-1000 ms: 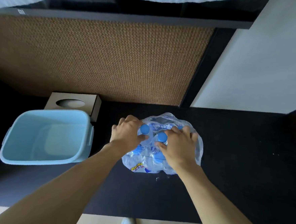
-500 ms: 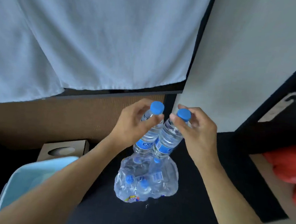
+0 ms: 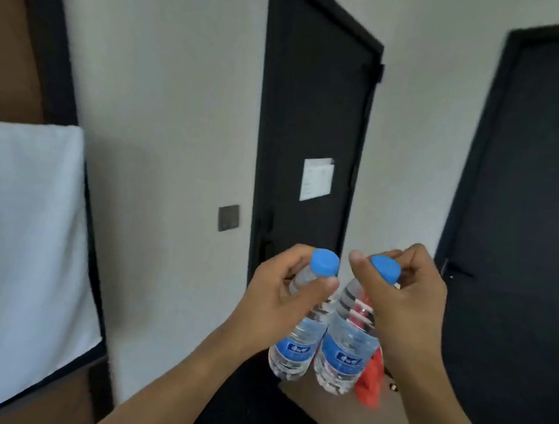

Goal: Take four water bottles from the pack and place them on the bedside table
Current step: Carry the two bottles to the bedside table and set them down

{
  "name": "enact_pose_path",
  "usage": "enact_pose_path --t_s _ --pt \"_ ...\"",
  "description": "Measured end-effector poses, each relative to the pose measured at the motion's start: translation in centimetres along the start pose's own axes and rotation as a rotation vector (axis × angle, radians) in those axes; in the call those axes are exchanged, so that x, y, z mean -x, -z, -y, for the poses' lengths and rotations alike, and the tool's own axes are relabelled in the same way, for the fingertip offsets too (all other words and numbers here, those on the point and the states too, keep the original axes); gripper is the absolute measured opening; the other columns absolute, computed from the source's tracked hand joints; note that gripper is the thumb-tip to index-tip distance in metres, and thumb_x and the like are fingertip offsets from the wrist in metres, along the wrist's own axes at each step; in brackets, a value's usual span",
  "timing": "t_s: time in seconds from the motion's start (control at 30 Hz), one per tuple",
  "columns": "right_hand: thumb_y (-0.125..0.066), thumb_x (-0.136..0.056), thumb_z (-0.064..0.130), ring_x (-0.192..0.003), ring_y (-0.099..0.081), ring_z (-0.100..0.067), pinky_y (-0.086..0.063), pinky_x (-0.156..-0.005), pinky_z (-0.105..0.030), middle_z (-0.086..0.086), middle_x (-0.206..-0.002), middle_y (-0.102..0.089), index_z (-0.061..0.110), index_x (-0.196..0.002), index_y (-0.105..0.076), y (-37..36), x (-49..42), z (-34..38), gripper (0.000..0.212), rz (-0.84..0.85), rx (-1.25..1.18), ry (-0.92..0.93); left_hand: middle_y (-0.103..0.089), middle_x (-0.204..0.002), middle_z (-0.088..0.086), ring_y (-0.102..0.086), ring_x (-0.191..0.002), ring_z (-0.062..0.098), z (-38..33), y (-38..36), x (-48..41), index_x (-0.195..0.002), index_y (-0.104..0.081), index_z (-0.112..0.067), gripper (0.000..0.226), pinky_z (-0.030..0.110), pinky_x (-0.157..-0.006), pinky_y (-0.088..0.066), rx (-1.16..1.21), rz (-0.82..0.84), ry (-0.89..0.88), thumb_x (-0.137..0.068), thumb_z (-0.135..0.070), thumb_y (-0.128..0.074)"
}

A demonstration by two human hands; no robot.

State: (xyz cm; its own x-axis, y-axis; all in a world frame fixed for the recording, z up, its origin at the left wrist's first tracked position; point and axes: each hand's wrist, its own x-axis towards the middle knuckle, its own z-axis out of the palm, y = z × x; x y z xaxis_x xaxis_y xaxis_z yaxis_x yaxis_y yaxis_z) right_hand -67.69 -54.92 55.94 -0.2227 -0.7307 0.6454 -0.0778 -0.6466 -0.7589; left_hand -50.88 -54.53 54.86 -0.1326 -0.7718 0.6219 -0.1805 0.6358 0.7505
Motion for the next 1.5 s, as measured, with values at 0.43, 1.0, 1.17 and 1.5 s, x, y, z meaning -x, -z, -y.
enact_pose_path --t_s 0.43,1.0,1.17,1.5 --pt "-0.086 -0.075 0.032 -0.054 -0.051 -0.008 -0.043 -0.052 -0.025 -0.009 -0.068 -0.06 0.019 -0.068 -0.046 55.6 4.4 14.3 0.042 -0.6 0.541 0.055 -0.064 -0.075 0.006 -0.064 -0.065 0.011 -20.3 -55.4 0.8 -0.093 -0.048 -0.006 0.026 0.022 -0.065 -0.054 0.658 0.666 -0.053 -0.088 -0.021 -0.069" --pt "-0.085 -0.073 0.039 -0.06 -0.054 -0.017 -0.052 -0.055 -0.031 -0.013 -0.065 -0.054 0.002 -0.077 -0.045 108.2 19.1 27.1 0.055 -1.278 1.051 -0.002 -0.073 -0.075 -0.004 -0.064 -0.062 0.003 -46.4 -113.3 16.2 -0.094 -0.073 -0.017 0.015 0.022 -0.064 -0.06 0.899 1.341 -0.025 -0.092 -0.032 -0.073" --pt "-0.083 -0.075 0.038 -0.064 -0.051 -0.022 -0.055 -0.061 -0.048 -0.02 -0.067 -0.05 0.008 -0.073 -0.045 119.9 21.7 31.8 0.048 -1.514 1.137 -0.006 -0.07 -0.084 0.011 -0.063 -0.062 -0.002 -55.0 -125.9 19.5 -0.093 -0.07 -0.012 0.023 0.009 -0.056 -0.051 0.946 1.485 -0.203 -0.094 -0.035 -0.071" --pt "-0.082 -0.081 0.031 -0.06 -0.059 -0.018 -0.053 -0.059 -0.031 -0.008 -0.065 -0.052 -0.011 -0.087 -0.045 142.4 35.3 40.4 0.056 -1.7 1.223 0.035 -0.066 -0.074 -0.007 -0.066 -0.066 -0.003 -69.3 -147.5 36.0 -0.083 -0.061 -0.031 0.018 0.004 -0.056 -0.05 1.005 1.717 -0.385 -0.095 -0.042 -0.067"
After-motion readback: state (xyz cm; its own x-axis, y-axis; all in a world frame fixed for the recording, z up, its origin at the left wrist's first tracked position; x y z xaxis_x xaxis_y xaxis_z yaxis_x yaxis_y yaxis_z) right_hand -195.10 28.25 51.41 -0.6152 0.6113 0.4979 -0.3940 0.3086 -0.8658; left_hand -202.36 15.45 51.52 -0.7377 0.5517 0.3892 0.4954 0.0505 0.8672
